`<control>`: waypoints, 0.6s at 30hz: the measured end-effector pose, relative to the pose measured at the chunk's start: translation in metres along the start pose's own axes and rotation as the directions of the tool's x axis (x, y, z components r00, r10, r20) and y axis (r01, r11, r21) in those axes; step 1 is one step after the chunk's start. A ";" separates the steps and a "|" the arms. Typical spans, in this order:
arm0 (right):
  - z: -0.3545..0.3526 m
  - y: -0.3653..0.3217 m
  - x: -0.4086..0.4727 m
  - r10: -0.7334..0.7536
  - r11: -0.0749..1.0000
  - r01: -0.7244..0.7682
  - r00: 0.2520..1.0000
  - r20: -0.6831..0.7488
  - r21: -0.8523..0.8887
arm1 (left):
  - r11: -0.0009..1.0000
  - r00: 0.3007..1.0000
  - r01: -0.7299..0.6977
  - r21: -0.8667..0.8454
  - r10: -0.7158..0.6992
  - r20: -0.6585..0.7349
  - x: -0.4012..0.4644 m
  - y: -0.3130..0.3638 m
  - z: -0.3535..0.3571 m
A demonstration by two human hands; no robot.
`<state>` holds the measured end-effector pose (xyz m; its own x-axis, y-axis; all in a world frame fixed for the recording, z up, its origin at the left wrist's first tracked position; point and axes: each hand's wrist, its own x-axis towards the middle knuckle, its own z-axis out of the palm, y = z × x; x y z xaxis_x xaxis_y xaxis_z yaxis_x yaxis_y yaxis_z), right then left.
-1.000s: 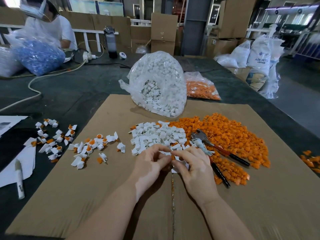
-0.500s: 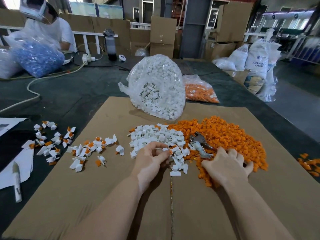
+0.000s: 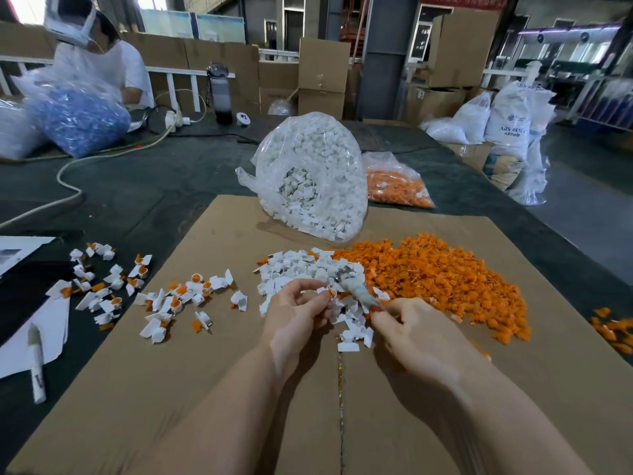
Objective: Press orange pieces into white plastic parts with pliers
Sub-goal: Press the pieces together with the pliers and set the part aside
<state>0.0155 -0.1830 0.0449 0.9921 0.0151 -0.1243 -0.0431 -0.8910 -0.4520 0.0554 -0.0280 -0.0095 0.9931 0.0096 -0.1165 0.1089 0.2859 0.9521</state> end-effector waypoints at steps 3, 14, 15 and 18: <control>-0.005 -0.009 -0.005 -0.045 0.997 0.039 0.996 0.081 0.065 | 0.999 0.999 0.015 -0.046 -0.017 -0.036 0.000 0.002 0.000; -0.010 -0.020 -0.006 -0.084 0.993 0.063 0.975 0.204 0.104 | 0.990 0.994 0.003 -0.144 -0.018 -0.104 0.000 0.006 -0.002; -0.009 -0.021 -0.006 -0.085 0.993 0.067 0.976 0.200 0.093 | 0.989 0.994 0.002 -0.147 -0.017 -0.104 -0.001 0.007 -0.002; -0.005 -0.023 -0.006 -0.089 0.994 0.078 0.981 0.172 0.070 | 0.990 0.994 0.008 -0.139 -0.022 -0.103 -0.001 0.007 -0.002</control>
<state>0.0108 -0.1647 0.0606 0.9571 0.1721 -0.2333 0.0264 -0.8531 -0.5211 0.0555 -0.0241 -0.0035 0.9809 0.1015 -0.1659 0.1096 0.4161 0.9027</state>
